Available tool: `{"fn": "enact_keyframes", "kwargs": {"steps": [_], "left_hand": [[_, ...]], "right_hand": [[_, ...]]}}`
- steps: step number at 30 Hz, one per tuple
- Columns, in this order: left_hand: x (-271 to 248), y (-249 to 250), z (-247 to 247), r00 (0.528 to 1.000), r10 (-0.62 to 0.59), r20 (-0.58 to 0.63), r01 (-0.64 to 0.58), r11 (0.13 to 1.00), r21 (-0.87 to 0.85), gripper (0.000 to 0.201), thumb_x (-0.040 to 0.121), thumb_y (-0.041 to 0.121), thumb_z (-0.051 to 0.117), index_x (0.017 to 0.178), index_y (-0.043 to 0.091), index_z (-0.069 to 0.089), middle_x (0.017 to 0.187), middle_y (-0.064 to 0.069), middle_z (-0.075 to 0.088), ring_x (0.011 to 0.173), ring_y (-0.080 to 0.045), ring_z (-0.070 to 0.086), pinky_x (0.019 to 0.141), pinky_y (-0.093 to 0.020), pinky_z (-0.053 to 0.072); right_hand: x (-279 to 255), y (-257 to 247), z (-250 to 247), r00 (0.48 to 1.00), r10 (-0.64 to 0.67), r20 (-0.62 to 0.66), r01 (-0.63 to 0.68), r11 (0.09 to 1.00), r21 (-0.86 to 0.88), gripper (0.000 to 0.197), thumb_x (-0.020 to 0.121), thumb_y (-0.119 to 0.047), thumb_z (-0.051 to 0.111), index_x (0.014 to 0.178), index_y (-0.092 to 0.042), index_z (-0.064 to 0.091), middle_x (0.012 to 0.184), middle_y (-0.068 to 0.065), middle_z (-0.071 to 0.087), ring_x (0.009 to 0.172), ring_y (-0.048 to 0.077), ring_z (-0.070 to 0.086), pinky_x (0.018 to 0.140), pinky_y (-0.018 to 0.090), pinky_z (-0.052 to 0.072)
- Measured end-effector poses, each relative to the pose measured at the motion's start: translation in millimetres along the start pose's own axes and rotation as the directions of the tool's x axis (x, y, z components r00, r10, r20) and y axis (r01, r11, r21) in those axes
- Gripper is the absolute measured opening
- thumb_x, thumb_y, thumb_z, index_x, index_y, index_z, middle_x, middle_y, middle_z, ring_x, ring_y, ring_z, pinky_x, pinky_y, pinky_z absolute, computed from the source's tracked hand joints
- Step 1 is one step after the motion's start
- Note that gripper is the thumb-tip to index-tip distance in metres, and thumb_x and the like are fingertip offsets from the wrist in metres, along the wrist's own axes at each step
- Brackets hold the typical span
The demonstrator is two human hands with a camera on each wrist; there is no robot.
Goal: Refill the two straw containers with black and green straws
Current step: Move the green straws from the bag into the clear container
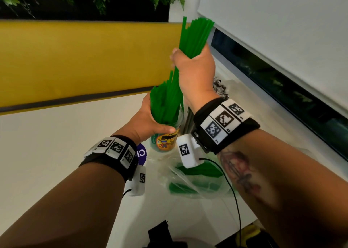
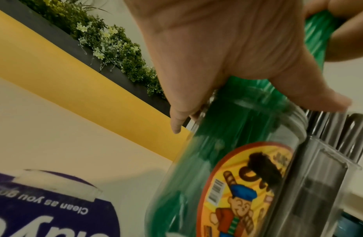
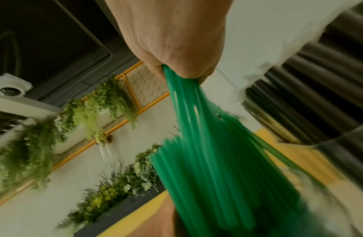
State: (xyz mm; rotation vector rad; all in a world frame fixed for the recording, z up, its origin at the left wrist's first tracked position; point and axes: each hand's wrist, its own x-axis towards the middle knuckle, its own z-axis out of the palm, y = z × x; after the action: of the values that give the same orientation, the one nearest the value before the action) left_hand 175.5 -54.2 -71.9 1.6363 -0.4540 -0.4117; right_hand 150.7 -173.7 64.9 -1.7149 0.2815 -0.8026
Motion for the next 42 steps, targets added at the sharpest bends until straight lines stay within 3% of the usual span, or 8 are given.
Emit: {"fn": "enact_keyframes", "kwargs": {"steps": [3,12,18,23,32,35,39,42], "left_hand": [[-1.3,1.6,-0.2,1.000,-0.003,-0.003,0.003,1.000,0.017,0.110,0.063,0.004,0.090,0.149,0.025,0.025,0.125,0.018,0.053,0.113,0.006,0.053,0.084,-0.013,0.050],[5.5,-1.4,6.3,0.991,0.037,-0.132,-0.035,0.999,0.021,0.098,0.048,0.045,0.091,0.132,0.034,0.040,0.131,0.008,0.060,0.121,-0.009,0.059,0.104,-0.035,0.049],[3.9,-1.3,7.3,0.983,0.080,-0.166,-0.071,0.996,0.059,0.100,0.060,0.017,0.095,0.140,0.028,0.036,0.130,0.011,0.056,0.122,-0.007,0.055,0.102,-0.030,0.046],[0.8,-2.2,4.9,0.995,0.096,-0.001,-0.096,0.995,0.009,0.118,0.058,0.001,0.093,0.148,0.027,0.022,0.139,0.012,0.048,0.126,0.003,0.050,0.097,-0.014,0.047],[3.1,1.8,3.0,0.996,0.048,-0.079,-0.045,0.998,0.031,0.092,0.068,0.025,0.090,0.144,0.021,0.038,0.133,0.006,0.060,0.119,-0.007,0.060,0.101,-0.032,0.051],[3.2,0.3,2.3,0.976,0.056,-0.211,-0.037,0.995,0.093,0.071,0.073,0.021,0.087,0.134,0.020,0.050,0.114,0.013,0.066,0.105,-0.001,0.063,0.087,-0.018,0.052],[1.6,2.3,6.9,0.981,0.060,-0.185,-0.060,0.998,0.005,0.092,0.061,0.019,0.093,0.138,0.016,0.043,0.123,0.006,0.065,0.112,-0.005,0.063,0.098,-0.032,0.053],[0.0,3.4,11.2,0.977,0.116,-0.177,-0.121,0.993,-0.015,0.112,0.052,0.025,0.094,0.144,0.018,0.031,0.132,0.004,0.060,0.123,-0.010,0.059,0.103,-0.036,0.049]], "right_hand": [[6.8,9.3,-2.1,0.999,0.035,-0.030,-0.035,0.999,-0.008,0.011,0.084,-0.018,0.068,0.087,-0.021,0.057,0.082,0.009,0.072,0.068,0.026,0.070,0.066,0.047,0.059],[18.9,-16.1,10.2,0.997,0.066,-0.025,-0.062,0.986,0.152,0.029,0.080,-0.009,0.074,0.072,-0.023,0.050,0.066,-0.008,0.054,0.058,0.010,0.054,0.056,0.024,0.044],[14.6,1.6,8.4,0.991,0.126,-0.038,-0.119,0.983,0.136,0.024,0.080,-0.011,0.075,0.075,-0.023,0.055,0.072,-0.003,0.062,0.066,0.016,0.062,0.065,0.035,0.056],[1.4,34.3,3.0,0.990,0.129,-0.053,-0.124,0.988,0.087,0.020,0.081,-0.019,0.073,0.095,-0.018,0.058,0.085,0.001,0.071,0.075,0.019,0.071,0.074,0.044,0.060],[-1.8,38.3,4.1,0.997,-0.023,-0.080,0.025,0.999,0.027,0.019,0.083,-0.019,0.071,0.096,-0.016,0.057,0.084,-0.001,0.070,0.075,0.017,0.070,0.073,0.043,0.059],[1.6,37.1,3.5,0.996,-0.056,-0.074,0.059,0.997,0.041,0.018,0.085,-0.019,0.069,0.098,-0.019,0.056,0.086,-0.001,0.071,0.076,0.017,0.070,0.075,0.044,0.059],[-12.3,41.1,4.3,0.997,-0.072,0.030,0.071,0.997,0.024,0.022,0.087,-0.016,0.070,0.104,-0.015,0.056,0.085,-0.008,0.066,0.072,0.000,0.063,0.071,0.020,0.055],[-25.5,42.2,6.6,0.986,-0.064,0.152,0.069,0.997,-0.029,0.038,0.085,-0.018,0.073,0.114,-0.012,0.049,0.094,-0.002,0.066,0.080,0.004,0.063,0.067,0.009,0.049]]}}
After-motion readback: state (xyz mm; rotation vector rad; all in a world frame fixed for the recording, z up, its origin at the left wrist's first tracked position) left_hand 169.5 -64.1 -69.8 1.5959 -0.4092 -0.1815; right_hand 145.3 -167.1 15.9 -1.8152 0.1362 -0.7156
